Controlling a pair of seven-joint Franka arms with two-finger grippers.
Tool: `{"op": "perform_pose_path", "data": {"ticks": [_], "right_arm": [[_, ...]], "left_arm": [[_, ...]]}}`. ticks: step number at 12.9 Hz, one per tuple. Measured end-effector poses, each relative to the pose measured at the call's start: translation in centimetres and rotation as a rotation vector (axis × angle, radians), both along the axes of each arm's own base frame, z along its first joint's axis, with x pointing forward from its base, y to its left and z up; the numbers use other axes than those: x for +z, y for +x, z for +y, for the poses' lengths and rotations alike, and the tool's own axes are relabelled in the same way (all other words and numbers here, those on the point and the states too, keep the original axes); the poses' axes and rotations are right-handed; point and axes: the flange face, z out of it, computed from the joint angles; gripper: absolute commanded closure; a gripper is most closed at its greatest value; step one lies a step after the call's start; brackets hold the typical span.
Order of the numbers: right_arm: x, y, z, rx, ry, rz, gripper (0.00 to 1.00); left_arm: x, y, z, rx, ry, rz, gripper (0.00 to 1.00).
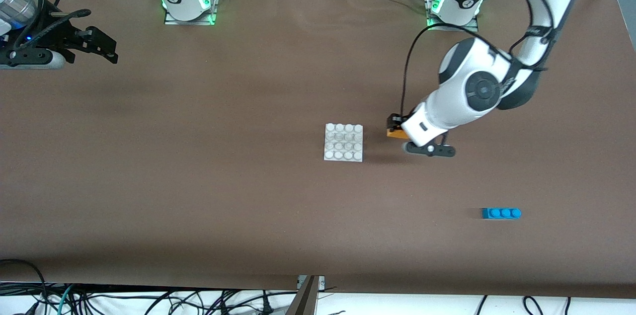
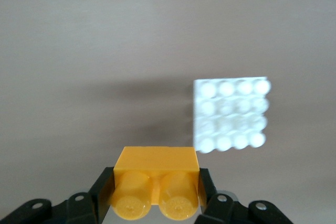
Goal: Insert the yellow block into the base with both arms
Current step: 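Carry the yellow block over the white plate with the left gripper, then lower and press the yellow block onto the plate studs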
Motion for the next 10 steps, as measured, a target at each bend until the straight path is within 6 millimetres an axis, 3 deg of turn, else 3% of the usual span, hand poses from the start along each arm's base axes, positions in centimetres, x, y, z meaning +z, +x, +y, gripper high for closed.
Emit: {"op": "perform_pose_path", "data": {"ticks": [6,8,10], "right_arm": [[-1.3,0.9,0.1,0.0,0.001,0.007,0.01],[-1.2,1.0,0.1,0.0,0.001,0.005,0.01],[-1.3,1.0,0.1,0.0,0.001,0.005,0.01]], "left_arm": [[-7.4,-1.8,-11.3,0.01,0.135,0.011,0.61],[-8.8,-1.7,-13.5,0.028,0.138,0.012,0.61],[-9.9,-1.8,-14.3,0.024,0.14,0.018,0.61]]}}
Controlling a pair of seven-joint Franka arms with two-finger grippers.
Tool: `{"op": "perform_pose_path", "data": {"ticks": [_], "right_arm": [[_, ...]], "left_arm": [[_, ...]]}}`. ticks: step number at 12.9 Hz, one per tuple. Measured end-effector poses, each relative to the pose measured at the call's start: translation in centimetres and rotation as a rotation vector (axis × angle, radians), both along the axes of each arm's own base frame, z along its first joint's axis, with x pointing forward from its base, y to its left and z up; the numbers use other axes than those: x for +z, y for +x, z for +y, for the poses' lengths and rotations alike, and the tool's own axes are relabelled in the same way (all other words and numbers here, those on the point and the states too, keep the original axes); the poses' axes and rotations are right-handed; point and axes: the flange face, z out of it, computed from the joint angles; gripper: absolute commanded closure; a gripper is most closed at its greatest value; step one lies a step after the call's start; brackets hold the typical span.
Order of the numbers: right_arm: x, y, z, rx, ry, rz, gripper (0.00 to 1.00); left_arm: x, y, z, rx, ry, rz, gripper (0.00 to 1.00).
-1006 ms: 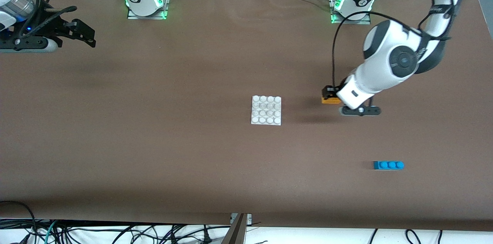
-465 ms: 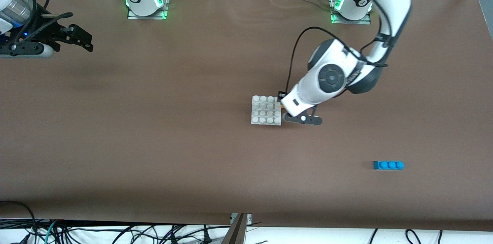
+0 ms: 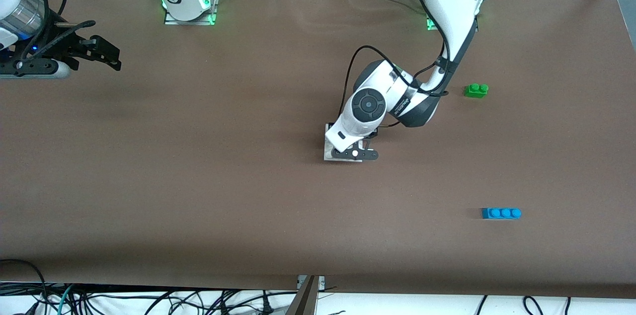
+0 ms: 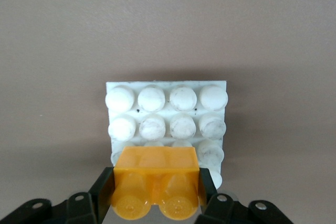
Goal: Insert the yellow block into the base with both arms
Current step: 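Lower and press the yellow block onto the plate studs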
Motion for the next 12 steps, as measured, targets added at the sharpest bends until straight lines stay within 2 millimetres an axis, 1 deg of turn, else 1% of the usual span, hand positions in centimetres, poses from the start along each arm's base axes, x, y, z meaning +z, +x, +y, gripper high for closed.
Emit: {"op": "perform_pose_path", "data": {"ticks": [2,7,12], "right_arm": [[0.0,0.0,0.0,0.0,0.0,0.0,0.01],[-0.1,0.0,0.0,0.0,0.0,0.001,0.01],[-0.1,0.0,0.0,0.0,0.0,0.003,0.01]], "left_arm": [[-0.9,-0.1,-0.1,-0.002,0.005,0.009,0.61],[-2.2,-0.7,-0.7,-0.016,0.016,0.023,0.61],[-2.5,-0.7,-0.6,-0.013,0.021,0.026,0.61]]}}
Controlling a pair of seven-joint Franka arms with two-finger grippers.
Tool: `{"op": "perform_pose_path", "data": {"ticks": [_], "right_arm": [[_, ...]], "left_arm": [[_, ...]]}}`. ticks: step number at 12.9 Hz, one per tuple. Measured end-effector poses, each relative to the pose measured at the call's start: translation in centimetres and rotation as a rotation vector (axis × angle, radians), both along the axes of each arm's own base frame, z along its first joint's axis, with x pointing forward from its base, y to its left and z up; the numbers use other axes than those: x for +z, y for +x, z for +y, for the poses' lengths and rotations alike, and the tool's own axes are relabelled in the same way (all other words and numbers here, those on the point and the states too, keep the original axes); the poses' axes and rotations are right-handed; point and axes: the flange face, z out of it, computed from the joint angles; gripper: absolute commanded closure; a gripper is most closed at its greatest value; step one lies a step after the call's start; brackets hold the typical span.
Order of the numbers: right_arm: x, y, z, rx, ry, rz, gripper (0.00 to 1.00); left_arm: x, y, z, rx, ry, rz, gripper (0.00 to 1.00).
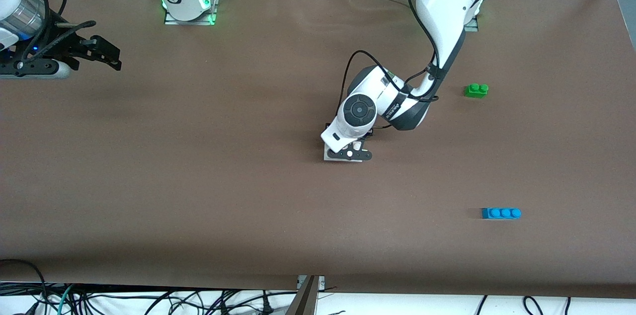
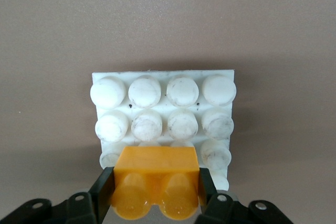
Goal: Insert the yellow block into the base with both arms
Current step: 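Lower and press the yellow block onto the plate studs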
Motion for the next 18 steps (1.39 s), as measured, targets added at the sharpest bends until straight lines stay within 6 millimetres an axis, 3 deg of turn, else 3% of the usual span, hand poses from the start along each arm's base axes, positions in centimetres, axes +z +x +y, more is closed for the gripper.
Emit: {"op": "perform_pose_path", "data": {"ticks": [18], "right_arm": [[-0.6,-0.07,-0.01,0.0,-0.001,0.013,0.01]], "left_arm": [[-0.37,-0.1,-0.42,0.012,0.002,0.001,0.59]]}}
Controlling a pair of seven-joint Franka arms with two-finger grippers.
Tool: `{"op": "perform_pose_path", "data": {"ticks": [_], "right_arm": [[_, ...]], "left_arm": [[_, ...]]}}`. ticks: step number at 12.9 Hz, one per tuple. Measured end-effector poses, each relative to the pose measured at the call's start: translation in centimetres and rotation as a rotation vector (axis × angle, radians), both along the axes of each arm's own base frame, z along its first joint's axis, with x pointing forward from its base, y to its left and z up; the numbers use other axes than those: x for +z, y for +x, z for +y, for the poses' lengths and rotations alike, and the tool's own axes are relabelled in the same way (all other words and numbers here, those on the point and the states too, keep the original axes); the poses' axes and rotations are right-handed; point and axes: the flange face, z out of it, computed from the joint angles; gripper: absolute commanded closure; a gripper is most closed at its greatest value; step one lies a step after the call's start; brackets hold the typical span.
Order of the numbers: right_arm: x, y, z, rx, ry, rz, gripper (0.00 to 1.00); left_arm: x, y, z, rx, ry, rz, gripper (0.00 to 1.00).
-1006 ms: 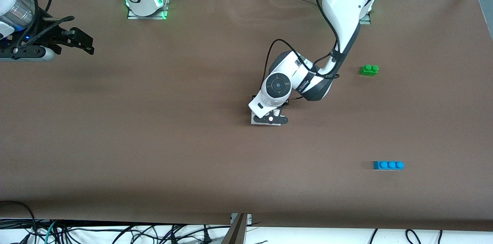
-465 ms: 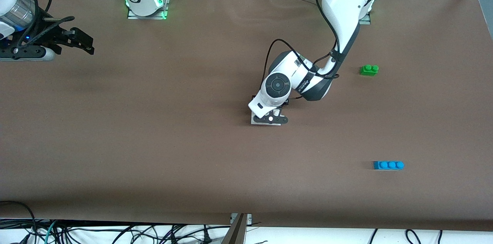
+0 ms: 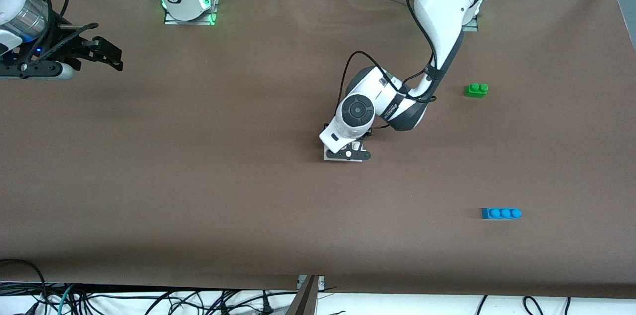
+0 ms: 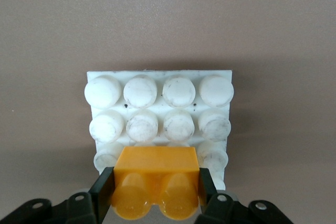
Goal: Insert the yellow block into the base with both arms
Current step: 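Lower and press the yellow block onto the plate studs, then open the left gripper and lift it away from the plate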
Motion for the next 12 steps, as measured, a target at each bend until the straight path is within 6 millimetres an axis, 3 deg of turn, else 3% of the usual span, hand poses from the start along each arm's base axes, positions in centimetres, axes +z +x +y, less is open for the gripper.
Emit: {"op": "perform_pose_path", "data": {"ticks": [4,6,7,8,12], "right_arm": [[0.0,0.0,0.0,0.0,0.0,0.0,0.01],[0.0,0.0,0.0,0.0,0.0,0.0,0.01],[0.0,0.0,0.0,0.0,0.0,0.0,0.01],[0.0,0.0,0.0,0.0,0.0,0.0,0.01],[-0.01,0.0,0.0,0.0,0.0,0.0,0.01]], "left_arm": [[-0.84,-0.07,0.06,0.001,0.005,0.008,0.56],[-0.96,-0.08,0.07,0.001,0.006,0.009,0.44],[-0.96,-0.08,0.07,0.001,0.006,0.009,0.16],[-0.96,-0.08,0.07,0.001,0.006,0.009,0.0],[-0.66,0.29,0.26,0.006,0.005,0.002,0.0]]}}
